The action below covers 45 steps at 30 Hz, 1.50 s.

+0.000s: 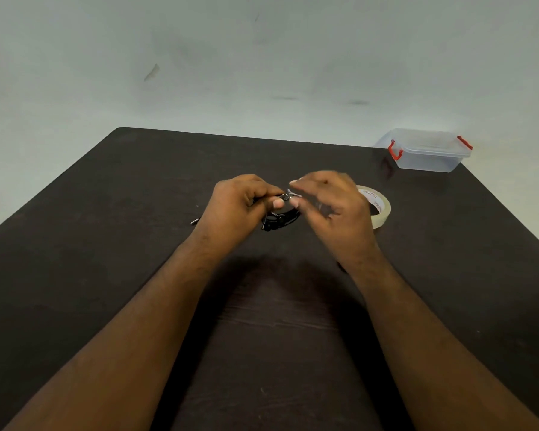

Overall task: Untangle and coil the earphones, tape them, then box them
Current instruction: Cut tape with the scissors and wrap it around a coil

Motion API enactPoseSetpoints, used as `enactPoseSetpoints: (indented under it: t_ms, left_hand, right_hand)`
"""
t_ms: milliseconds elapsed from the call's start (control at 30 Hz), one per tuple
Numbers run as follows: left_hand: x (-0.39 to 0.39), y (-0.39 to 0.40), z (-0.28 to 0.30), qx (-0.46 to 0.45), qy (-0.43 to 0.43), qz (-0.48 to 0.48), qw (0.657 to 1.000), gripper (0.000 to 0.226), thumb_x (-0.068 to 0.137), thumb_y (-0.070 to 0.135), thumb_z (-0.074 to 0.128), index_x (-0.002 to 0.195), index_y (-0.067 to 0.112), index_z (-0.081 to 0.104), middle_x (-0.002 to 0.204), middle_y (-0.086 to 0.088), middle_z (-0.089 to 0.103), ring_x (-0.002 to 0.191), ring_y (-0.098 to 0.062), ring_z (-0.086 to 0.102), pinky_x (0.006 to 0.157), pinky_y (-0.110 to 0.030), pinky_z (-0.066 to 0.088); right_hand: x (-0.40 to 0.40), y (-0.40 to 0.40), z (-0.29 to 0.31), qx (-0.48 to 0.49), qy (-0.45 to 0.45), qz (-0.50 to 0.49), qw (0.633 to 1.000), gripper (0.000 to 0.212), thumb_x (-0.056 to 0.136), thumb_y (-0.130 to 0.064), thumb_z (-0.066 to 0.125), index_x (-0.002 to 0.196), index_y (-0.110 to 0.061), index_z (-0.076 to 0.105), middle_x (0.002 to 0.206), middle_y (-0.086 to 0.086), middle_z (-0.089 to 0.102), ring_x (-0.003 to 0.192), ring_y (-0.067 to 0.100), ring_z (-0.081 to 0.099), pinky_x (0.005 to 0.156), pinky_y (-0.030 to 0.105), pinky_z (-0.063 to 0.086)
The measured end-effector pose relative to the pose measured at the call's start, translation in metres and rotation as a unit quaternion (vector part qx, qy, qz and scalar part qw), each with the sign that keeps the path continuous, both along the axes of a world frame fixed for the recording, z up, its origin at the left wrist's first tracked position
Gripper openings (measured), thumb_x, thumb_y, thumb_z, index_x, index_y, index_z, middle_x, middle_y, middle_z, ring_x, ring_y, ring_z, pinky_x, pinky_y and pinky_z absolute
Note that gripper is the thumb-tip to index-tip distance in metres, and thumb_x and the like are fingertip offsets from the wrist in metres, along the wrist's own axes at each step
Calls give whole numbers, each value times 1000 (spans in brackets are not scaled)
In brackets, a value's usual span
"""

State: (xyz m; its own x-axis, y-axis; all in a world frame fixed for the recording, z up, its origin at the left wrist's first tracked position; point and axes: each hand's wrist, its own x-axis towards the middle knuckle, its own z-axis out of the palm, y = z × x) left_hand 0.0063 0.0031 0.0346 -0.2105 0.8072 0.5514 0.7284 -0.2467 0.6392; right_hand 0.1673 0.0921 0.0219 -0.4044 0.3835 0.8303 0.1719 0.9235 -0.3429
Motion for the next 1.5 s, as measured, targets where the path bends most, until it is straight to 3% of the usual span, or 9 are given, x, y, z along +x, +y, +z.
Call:
enactPoseSetpoints:
  t_ms: [133,367,633,867,967,1067,1200,1367,1500]
  left_hand:
    - [1,-3,3,-9,12,-20,1000,14,85,15,72,97,18,77,87,4,67,71,5,59,58,-2,44]
    - [-2,0,-1,55,150,20,987,17,81,13,68,94,14,78,85,-5,70,79,-24,64,70,-32,51]
    - [0,0,-8,128,143,37,981,14,79,9,73,92,9,78,83,-6,69,79,-25,63,67,-42,54]
    - [-6,14,-23,139,172,26,975,17,79,23,70,88,12,80,105,-9,70,105,-34,59,90,-42,48]
    - [-8,18,-30,77,205,26,975,20,76,34,68,83,20,80,115,-8,69,114,-39,56,93,-52,45]
    - [-6,19,-30,-36,228,-5,973,15,69,30,79,82,24,80,125,-7,65,126,-40,49,101,-59,38]
    - [-8,16,-28,-181,193,-24,964,28,77,29,80,104,29,75,148,3,45,146,-23,22,119,-44,13]
    - [-8,10,-26,-80,64,-21,995,25,82,25,77,107,24,75,134,3,58,135,-16,40,112,-35,31]
    - [6,13,-27,-31,18,24,999,15,86,22,72,100,20,77,116,6,67,115,-6,54,99,-28,43]
  right_hand:
    - [-1,1,-6,-11,-57,-7,998,22,85,-19,70,105,-10,74,97,-1,74,91,13,60,85,18,42]
    - [-1,-1,2,-290,-26,80,953,27,79,-18,78,88,-43,73,85,-18,72,93,10,62,82,32,52]
    - [-2,0,7,-323,17,117,939,25,74,-4,80,85,-25,75,83,1,72,88,19,69,81,32,56]
    - [6,12,-6,-78,-71,13,994,22,73,-14,80,95,-14,76,87,-13,68,83,6,54,75,12,41]
    - [5,18,-13,-2,-129,13,992,10,72,-11,79,81,-11,74,82,-2,72,79,14,56,73,19,40]
    - [8,21,-16,-53,-226,13,973,11,70,-10,81,79,-14,75,79,-1,72,81,18,57,73,34,48]
    - [9,21,-15,-104,-305,57,945,10,71,-16,82,80,-16,76,88,-4,72,86,16,62,81,35,48]
    - [30,28,-1,-197,-121,-5,973,6,75,-12,79,78,-17,77,80,-4,71,74,6,63,69,18,45]
    - [68,51,7,-230,-98,-122,960,8,80,-15,76,86,-21,76,89,-7,68,84,7,60,73,19,42]
